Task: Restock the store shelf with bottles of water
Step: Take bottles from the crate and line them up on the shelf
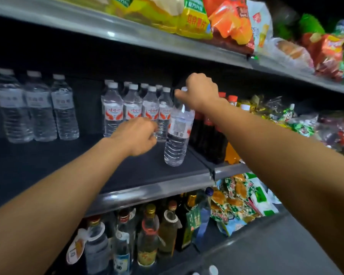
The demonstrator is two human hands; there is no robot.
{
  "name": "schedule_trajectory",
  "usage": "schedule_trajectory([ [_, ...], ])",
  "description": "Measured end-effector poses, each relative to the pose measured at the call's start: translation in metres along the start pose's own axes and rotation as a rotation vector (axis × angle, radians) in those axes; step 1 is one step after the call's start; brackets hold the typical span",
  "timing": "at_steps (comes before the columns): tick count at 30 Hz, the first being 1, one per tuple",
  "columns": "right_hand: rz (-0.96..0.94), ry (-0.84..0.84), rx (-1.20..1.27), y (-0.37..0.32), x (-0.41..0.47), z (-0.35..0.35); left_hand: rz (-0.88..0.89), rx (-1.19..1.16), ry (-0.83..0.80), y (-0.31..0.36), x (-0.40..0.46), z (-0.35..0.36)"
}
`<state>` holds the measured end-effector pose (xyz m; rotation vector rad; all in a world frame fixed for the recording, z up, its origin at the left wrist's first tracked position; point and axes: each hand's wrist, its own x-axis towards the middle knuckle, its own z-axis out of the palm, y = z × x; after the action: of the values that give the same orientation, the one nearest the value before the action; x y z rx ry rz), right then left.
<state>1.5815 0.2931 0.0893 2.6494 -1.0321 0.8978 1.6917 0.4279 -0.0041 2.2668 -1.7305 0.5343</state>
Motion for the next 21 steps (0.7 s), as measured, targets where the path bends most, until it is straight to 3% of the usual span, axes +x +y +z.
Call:
schedule_trajectory([
  [13, 0.077, 0.14, -0.109, 0.018, 0.085, 0.096, -0.015, -0.005, -0.081, -0.037, 0.058, 0.077],
  [21, 0.082, 0.172, -0.12, 0.017, 0.113, 0.119, -0.003, 0.018, -0.09, -0.044, 0.071, 0.105],
])
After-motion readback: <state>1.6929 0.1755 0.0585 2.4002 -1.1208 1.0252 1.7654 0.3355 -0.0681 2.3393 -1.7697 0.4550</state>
